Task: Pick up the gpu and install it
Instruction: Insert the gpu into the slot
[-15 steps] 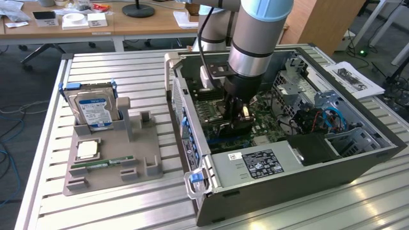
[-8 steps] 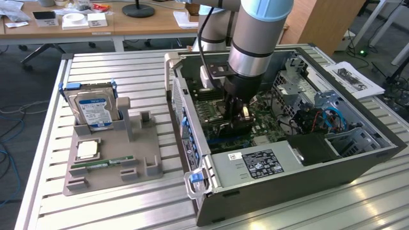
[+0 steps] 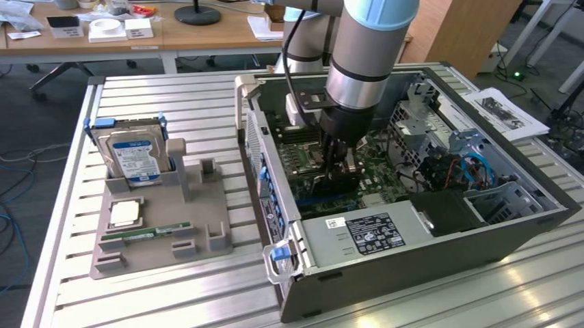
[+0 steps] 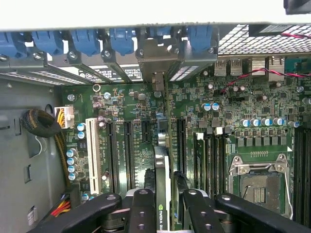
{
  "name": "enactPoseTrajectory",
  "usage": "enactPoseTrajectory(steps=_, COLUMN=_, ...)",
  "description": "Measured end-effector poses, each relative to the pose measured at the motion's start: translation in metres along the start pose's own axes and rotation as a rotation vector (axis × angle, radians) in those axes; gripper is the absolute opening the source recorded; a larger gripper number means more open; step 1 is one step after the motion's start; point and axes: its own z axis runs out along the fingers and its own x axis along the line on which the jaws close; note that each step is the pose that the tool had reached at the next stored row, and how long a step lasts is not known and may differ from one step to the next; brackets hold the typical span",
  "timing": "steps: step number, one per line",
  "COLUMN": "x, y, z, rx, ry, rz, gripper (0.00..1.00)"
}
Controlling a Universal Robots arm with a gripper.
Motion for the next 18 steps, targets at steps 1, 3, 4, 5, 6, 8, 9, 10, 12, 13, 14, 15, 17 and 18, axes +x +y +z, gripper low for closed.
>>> enactPoseTrajectory(steps=1, x=0.0, y=0.0, z=0.0, rx=0.0, ry=-0.0001, rz=0.0, gripper=0.26)
enactPoseTrajectory(steps=3, x=0.0, y=0.0, z=0.0, rx=0.0, ry=-0.0001, rz=0.0, gripper=0.26)
enactPoseTrajectory(steps=4, x=0.0, y=0.0, z=0.0, rx=0.0, ry=-0.0001, rz=0.0, gripper=0.26)
enactPoseTrajectory(steps=5, x=0.0, y=0.0, z=0.0001, rx=0.0, ry=-0.0001, rz=0.0, gripper=0.26)
enactPoseTrajectory(steps=6, x=0.0, y=0.0002, z=0.0004, rx=0.0002, ry=-0.0001, rz=0.0, gripper=0.26)
enactPoseTrajectory(steps=8, x=0.0001, y=0.0008, z=0.0008, rx=0.0001, ry=0.0001, rz=0.0, gripper=0.26)
enactPoseTrajectory(steps=9, x=0.0002, y=0.0011, z=0.0009, rx=0.0, ry=0.0002, rz=0.0, gripper=0.26)
enactPoseTrajectory(steps=10, x=0.0002, y=0.0014, z=0.0012, rx=0.0, ry=0.0001, rz=0.0, gripper=0.26)
enactPoseTrajectory(steps=12, x=0.0002, y=0.0016, z=0.0013, rx=0.0, ry=0.0, rz=0.0, gripper=0.26)
enactPoseTrajectory(steps=13, x=0.0002, y=0.0017, z=0.0014, rx=0.0001, ry=-0.0001, rz=0.0, gripper=0.26)
enactPoseTrajectory(steps=14, x=0.0002, y=0.0018, z=0.0014, rx=0.0001, ry=-0.0001, rz=0.0, gripper=0.26)
enactPoseTrajectory(steps=15, x=0.0002, y=0.0022, z=0.0015, rx=0.0002, ry=-0.0004, rz=0.0, gripper=0.26)
enactPoseTrajectory(steps=17, x=0.0003, y=0.0029, z=0.0019, rx=0.0002, ry=-0.0003, rz=0.0, gripper=0.26)
enactPoseTrajectory(steps=18, x=0.0003, y=0.0031, z=0.0019, rx=0.0002, ry=-0.0003, rz=0.0, gripper=0.26)
